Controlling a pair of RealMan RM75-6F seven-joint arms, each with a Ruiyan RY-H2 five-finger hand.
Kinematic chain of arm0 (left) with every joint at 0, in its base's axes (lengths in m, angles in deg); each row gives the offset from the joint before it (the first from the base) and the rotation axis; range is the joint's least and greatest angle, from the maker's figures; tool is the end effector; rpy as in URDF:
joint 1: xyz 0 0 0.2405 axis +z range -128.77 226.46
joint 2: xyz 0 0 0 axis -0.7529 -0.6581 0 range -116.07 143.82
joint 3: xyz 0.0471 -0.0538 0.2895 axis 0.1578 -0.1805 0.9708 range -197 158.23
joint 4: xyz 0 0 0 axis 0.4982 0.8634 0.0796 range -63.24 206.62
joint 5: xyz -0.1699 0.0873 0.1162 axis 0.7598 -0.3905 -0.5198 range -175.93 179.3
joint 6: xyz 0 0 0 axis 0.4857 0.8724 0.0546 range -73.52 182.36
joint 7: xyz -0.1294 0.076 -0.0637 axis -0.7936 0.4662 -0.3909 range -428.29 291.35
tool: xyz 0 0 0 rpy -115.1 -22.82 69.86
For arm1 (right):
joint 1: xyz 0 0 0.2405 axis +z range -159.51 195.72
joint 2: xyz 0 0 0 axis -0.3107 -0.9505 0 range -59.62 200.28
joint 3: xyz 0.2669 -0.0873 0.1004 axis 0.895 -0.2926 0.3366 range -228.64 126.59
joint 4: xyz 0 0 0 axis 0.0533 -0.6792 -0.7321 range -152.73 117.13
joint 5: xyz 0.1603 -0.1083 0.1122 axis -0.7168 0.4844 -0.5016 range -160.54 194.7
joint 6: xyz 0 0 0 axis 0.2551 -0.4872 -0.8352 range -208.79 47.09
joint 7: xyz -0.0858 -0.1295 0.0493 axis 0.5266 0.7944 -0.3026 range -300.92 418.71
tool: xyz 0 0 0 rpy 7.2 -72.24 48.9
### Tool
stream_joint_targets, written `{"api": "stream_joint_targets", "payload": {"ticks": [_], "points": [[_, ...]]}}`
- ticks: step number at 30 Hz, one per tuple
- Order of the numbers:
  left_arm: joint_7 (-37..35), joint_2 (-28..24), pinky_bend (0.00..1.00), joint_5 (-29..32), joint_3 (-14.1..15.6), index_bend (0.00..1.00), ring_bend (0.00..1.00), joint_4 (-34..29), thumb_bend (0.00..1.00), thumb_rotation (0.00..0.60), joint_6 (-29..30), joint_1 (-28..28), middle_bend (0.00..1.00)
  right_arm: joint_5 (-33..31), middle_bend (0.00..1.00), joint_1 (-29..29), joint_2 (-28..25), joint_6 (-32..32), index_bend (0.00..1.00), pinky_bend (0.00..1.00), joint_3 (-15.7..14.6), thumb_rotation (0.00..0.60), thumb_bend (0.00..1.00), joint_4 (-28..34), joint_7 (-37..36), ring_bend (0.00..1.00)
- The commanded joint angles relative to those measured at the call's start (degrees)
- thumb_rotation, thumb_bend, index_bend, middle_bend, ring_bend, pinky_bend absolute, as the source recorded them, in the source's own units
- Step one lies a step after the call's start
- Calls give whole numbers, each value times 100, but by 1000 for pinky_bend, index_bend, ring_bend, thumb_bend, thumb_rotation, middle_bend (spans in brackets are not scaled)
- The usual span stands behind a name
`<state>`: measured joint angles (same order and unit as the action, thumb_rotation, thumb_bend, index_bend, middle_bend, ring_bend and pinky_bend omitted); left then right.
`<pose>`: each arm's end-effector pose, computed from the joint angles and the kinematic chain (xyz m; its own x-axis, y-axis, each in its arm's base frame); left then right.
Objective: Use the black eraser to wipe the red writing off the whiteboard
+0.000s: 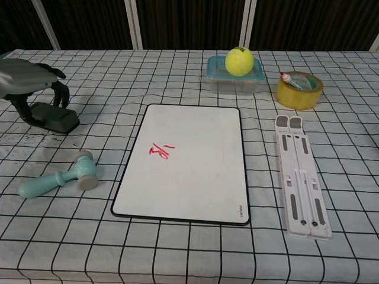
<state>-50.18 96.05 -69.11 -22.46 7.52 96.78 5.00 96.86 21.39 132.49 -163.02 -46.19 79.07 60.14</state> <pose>-0.2890 0.4431 0.0207 0.8085 0.2431 0.5360 0.5874 -0.3893 -0.7095 -0.3608 -0.2002 0.1731 0.3581 -0.0340 0.9331 -0.9263 0.1128 0.3596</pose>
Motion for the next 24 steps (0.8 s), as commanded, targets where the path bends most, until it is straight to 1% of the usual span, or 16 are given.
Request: {"api": "stream_joint_targets", "payload": {"ticks": [1,4,11,17,24], "points": [[13,11,51,20,-1,403,0,-6,207,600,-8,-6,407,-5,107,-1,-1,-1,60,214,2,600,69,3,0,201],[9,13,51,19,-4,417,0,-6,208,600,4,-7,421,-13,107,-2,-4,5,60,214,1,600,70,10,-2,201],[109,44,51,89,3,408,0,54,209,600,-34,-20,420,-46,108,-4,-10,19,60,214,5,600,68,29,-2,201],[180,81,51,123,17,432,0,96,251,600,-57,-32,442,-41,107,-8,-7,14,60,213,1,600,69,26,5,201],[107,45,51,97,-38,465,5,-14,326,600,75,-12,471,-30,107,-10,-12,10,59,213,-1,600,69,28,-8,201]]}}
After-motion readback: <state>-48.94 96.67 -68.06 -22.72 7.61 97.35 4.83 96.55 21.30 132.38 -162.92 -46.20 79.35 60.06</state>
